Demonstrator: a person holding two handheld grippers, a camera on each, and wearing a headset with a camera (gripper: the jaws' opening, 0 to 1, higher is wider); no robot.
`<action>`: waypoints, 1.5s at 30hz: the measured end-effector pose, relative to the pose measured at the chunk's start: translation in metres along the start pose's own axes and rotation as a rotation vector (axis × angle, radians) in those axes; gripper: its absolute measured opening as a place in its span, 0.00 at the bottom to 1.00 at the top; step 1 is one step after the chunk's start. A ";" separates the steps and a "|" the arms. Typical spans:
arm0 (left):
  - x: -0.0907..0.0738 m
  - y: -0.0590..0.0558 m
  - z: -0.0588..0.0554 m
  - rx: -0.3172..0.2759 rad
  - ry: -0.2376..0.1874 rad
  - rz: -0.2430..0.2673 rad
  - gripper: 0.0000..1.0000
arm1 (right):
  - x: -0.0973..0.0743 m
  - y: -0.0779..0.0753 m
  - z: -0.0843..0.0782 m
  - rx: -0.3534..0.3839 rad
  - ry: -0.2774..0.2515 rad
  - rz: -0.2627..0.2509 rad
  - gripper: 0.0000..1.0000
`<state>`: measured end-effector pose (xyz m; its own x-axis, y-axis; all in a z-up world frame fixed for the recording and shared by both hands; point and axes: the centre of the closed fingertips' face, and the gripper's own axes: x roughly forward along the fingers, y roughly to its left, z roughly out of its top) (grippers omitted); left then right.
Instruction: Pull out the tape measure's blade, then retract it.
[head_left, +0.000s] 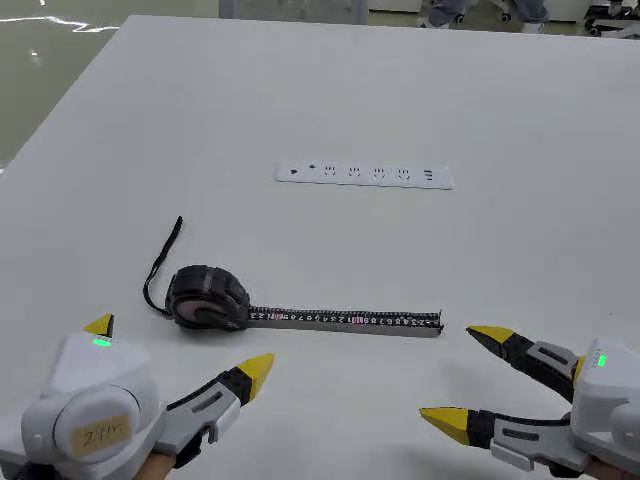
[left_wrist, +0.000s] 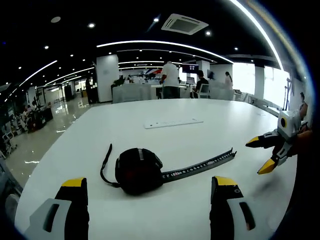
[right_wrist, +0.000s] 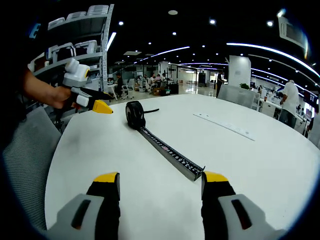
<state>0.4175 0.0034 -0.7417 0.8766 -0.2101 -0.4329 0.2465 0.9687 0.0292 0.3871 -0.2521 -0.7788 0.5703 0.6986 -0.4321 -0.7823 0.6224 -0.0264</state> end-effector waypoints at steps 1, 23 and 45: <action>0.001 0.001 0.000 -0.001 -0.001 0.006 1.00 | 0.001 -0.002 -0.001 -0.006 0.003 0.007 0.65; 0.027 0.012 -0.004 -0.046 0.022 0.074 0.95 | 0.019 -0.037 -0.009 -0.074 0.036 0.089 0.46; 0.065 0.016 -0.010 -0.072 0.070 0.108 0.85 | 0.046 -0.057 -0.014 -0.149 0.119 0.225 0.25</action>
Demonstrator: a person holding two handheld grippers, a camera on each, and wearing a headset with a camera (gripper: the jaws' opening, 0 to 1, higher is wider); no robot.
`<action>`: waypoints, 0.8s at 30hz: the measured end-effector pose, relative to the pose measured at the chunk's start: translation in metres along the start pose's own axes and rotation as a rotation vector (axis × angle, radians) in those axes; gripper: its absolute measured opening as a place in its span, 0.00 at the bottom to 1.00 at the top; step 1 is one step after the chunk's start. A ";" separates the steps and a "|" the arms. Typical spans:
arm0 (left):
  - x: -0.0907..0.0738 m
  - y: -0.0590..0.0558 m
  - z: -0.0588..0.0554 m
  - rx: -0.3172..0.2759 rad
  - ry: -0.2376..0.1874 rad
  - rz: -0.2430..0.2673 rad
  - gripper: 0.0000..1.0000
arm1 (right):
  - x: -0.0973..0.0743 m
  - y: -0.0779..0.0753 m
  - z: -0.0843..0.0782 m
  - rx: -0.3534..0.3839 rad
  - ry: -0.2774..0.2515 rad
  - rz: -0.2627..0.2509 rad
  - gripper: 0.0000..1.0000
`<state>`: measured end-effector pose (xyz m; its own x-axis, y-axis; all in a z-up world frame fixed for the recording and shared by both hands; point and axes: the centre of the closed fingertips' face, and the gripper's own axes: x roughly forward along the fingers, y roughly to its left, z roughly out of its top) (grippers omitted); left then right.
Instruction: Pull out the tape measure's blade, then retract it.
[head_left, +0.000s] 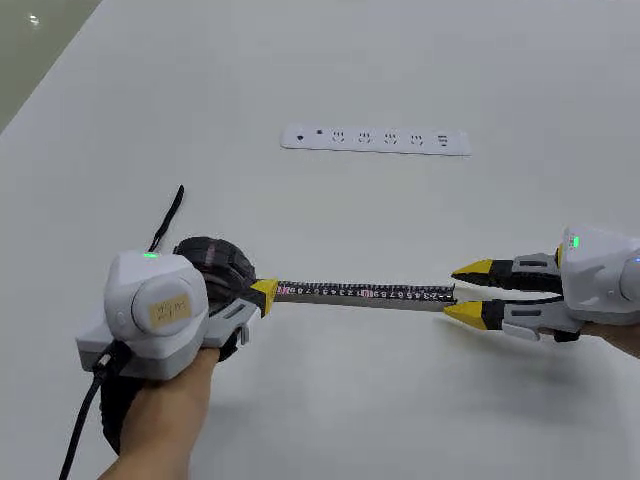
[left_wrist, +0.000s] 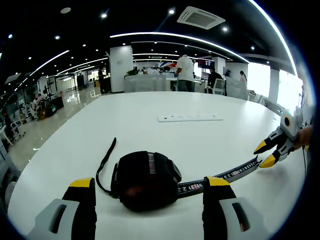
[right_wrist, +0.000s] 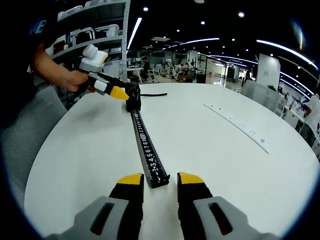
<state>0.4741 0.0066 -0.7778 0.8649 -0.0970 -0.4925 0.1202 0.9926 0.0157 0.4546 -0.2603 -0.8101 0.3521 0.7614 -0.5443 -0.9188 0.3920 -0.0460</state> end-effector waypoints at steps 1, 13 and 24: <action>0.001 0.001 0.000 -0.001 0.002 0.002 0.84 | 0.001 0.001 0.000 -0.002 0.003 0.007 0.25; 0.012 0.006 -0.008 -0.022 0.043 0.034 0.77 | 0.007 0.003 -0.005 -0.031 0.036 0.054 0.18; 0.017 0.005 -0.007 -0.066 0.040 0.042 0.71 | 0.007 0.004 -0.008 -0.043 0.049 0.061 0.14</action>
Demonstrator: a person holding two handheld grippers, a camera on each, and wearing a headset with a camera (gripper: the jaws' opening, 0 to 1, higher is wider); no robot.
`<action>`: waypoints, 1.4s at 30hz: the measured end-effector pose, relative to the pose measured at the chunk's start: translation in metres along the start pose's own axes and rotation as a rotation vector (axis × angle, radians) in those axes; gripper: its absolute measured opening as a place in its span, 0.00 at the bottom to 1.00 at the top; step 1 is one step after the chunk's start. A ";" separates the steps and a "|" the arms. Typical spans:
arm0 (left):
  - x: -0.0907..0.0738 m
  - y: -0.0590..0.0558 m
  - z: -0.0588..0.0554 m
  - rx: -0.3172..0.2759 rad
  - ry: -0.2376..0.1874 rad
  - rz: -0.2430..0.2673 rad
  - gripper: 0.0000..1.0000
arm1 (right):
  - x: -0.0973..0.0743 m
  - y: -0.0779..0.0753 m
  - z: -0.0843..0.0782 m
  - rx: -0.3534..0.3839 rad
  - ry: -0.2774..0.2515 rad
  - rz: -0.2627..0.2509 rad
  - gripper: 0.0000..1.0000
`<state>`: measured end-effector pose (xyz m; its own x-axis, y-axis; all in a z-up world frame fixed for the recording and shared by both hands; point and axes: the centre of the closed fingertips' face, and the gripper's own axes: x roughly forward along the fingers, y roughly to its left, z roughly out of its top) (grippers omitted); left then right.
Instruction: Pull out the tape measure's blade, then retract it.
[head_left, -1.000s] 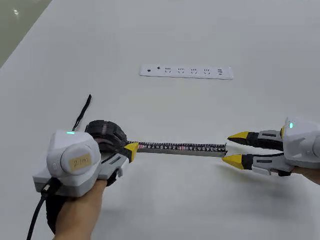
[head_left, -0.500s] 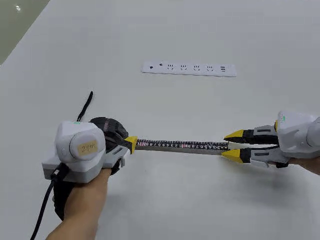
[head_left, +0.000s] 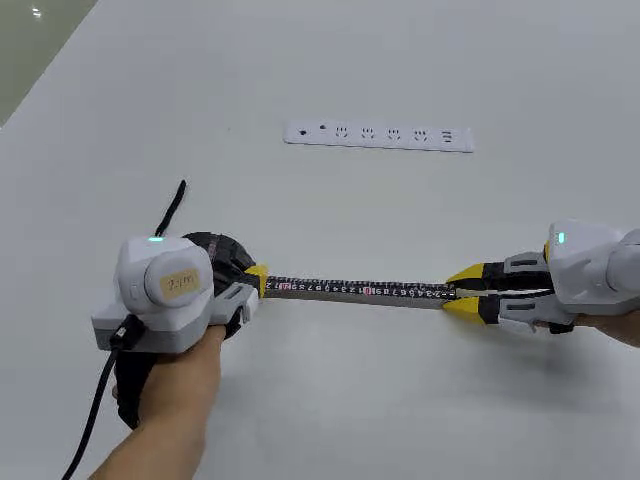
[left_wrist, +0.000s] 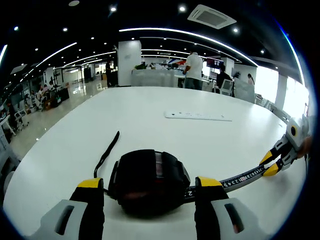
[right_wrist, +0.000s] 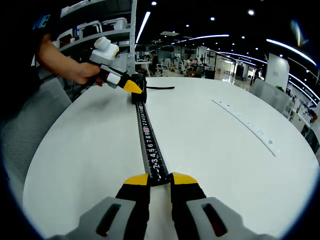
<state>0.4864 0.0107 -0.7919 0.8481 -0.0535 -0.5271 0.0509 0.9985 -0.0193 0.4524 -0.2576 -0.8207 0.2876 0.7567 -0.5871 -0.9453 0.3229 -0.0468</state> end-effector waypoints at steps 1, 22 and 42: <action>0.000 0.000 0.000 -0.001 0.000 0.000 0.71 | 0.000 0.000 0.000 -0.001 0.001 0.000 0.14; 0.005 0.000 0.000 -0.007 0.017 -0.009 0.62 | 0.000 0.001 -0.002 -0.022 0.022 0.012 0.12; 0.006 0.002 -0.001 0.001 0.038 -0.029 0.58 | 0.000 0.001 -0.002 -0.060 0.055 0.027 0.12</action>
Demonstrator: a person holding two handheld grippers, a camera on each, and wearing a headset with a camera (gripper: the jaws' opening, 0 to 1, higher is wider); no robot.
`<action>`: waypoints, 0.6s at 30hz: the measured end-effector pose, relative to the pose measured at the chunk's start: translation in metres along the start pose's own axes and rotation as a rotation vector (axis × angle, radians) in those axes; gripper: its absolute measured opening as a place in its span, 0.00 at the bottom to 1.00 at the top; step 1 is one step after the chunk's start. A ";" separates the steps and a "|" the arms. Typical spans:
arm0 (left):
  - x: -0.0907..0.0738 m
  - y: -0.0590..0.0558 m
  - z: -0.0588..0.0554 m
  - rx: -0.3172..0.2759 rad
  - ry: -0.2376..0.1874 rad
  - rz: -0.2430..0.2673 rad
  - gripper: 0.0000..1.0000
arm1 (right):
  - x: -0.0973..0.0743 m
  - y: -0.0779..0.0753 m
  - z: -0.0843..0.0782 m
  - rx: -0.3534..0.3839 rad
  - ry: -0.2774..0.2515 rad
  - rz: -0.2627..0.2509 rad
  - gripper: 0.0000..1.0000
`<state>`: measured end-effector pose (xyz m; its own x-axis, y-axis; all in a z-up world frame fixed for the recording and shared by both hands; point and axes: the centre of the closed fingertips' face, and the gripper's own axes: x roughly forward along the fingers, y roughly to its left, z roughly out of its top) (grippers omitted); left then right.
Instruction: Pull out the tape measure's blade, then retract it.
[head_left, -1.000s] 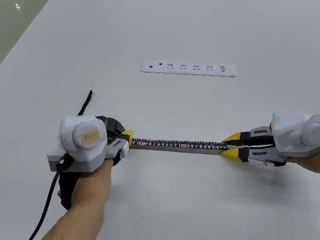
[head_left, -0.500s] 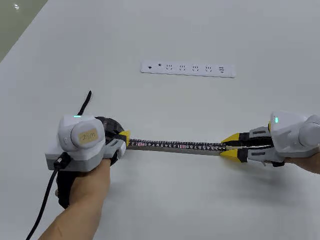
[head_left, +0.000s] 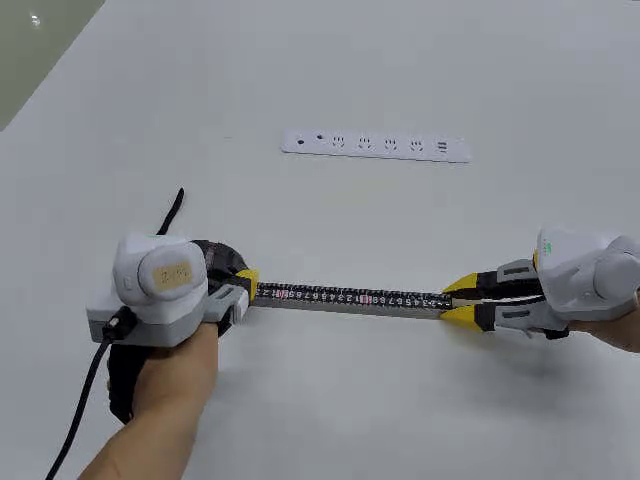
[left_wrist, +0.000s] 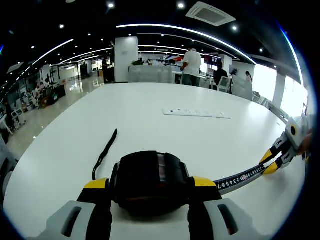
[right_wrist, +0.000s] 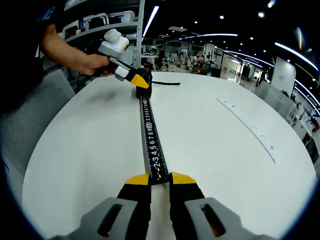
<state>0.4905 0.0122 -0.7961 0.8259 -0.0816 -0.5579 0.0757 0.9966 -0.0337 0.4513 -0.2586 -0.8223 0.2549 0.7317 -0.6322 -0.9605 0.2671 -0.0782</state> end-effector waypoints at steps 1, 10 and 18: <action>0.000 0.000 0.000 0.000 0.001 -0.001 0.58 | 0.000 0.000 0.000 0.000 0.001 0.000 0.12; -0.001 0.000 0.000 -0.012 0.002 -0.005 0.58 | 0.000 -0.002 0.002 -0.006 0.003 -0.006 0.12; -0.001 0.000 0.000 -0.020 0.002 -0.008 0.58 | 0.001 -0.002 0.004 -0.005 0.000 -0.005 0.12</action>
<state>0.4896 0.0126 -0.7953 0.8243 -0.0898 -0.5590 0.0711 0.9959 -0.0551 0.4543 -0.2561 -0.8195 0.2599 0.7303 -0.6317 -0.9597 0.2675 -0.0856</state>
